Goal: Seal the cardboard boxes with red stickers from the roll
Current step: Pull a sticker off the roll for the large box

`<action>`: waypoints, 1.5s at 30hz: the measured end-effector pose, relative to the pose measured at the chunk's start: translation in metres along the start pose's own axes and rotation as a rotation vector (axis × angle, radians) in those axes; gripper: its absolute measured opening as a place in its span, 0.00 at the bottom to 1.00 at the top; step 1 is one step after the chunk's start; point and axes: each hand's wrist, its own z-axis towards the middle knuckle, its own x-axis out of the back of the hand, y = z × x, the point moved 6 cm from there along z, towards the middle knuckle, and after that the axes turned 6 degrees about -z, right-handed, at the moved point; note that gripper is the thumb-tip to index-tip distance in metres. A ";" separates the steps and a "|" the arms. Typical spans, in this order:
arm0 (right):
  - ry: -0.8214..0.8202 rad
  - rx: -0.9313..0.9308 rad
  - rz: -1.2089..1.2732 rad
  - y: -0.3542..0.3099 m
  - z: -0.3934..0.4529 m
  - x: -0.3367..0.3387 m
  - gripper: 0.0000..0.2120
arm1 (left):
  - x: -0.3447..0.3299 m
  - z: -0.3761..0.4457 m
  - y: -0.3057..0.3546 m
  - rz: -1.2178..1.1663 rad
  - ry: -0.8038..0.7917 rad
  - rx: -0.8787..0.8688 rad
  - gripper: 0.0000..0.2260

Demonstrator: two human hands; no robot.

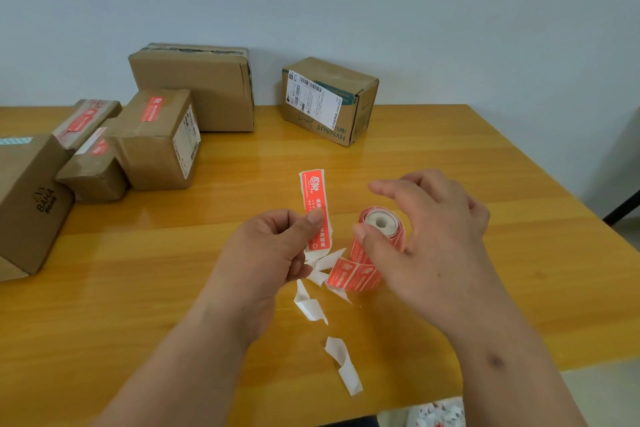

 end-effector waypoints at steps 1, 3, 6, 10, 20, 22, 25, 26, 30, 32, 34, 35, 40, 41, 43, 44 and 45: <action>0.034 -0.012 0.010 -0.001 0.000 0.002 0.18 | -0.001 -0.001 0.001 0.008 -0.014 -0.009 0.12; 0.047 -0.035 0.061 -0.005 0.000 0.002 0.12 | -0.001 -0.003 0.003 0.006 -0.032 -0.025 0.12; -0.054 -0.050 0.186 -0.013 -0.003 -0.005 0.06 | -0.002 -0.006 0.006 -0.028 -0.057 -0.051 0.11; -0.260 -0.098 0.328 -0.024 -0.009 -0.015 0.07 | -0.002 -0.012 0.009 -0.065 -0.089 -0.059 0.10; -0.387 -0.240 0.716 -0.042 -0.012 -0.011 0.09 | 0.008 -0.025 0.021 -0.078 -0.128 -0.063 0.12; -0.388 -0.237 0.744 -0.045 -0.013 -0.012 0.09 | 0.009 -0.028 0.023 -0.074 -0.136 -0.066 0.12; -0.395 -0.245 0.769 -0.048 -0.015 -0.013 0.10 | 0.011 -0.031 0.026 -0.080 -0.135 -0.068 0.11; -0.398 -0.242 0.769 -0.049 -0.015 -0.014 0.09 | 0.012 -0.032 0.027 -0.082 -0.135 -0.069 0.11; -0.387 -0.237 0.781 -0.053 -0.016 -0.014 0.09 | 0.016 -0.033 0.026 -0.098 -0.105 -0.082 0.14; -0.372 -0.235 0.785 -0.054 -0.017 -0.014 0.09 | 0.018 -0.034 0.026 -0.098 -0.084 -0.107 0.16; -0.361 -0.227 0.774 -0.054 -0.017 -0.014 0.09 | 0.017 -0.036 0.029 -0.057 -0.098 -0.142 0.12; -0.354 -0.225 0.772 -0.054 -0.017 -0.014 0.09 | 0.017 -0.037 0.030 -0.027 -0.112 -0.155 0.11; -0.328 -0.214 0.755 -0.052 -0.015 -0.013 0.12 | 0.014 -0.041 0.036 0.099 -0.184 -0.179 0.15; -0.325 -0.206 0.740 -0.052 -0.015 -0.013 0.13 | 0.015 -0.041 0.036 0.113 -0.184 -0.172 0.15; -0.317 -0.183 0.703 -0.053 -0.015 -0.012 0.11 | 0.016 -0.040 0.037 0.148 -0.175 -0.162 0.12; -0.315 -0.175 0.688 -0.053 -0.015 -0.012 0.10 | 0.017 -0.039 0.037 0.177 -0.169 -0.166 0.09; -0.314 -0.174 0.678 -0.053 -0.015 -0.012 0.08 | 0.017 -0.038 0.038 0.212 -0.163 -0.174 0.07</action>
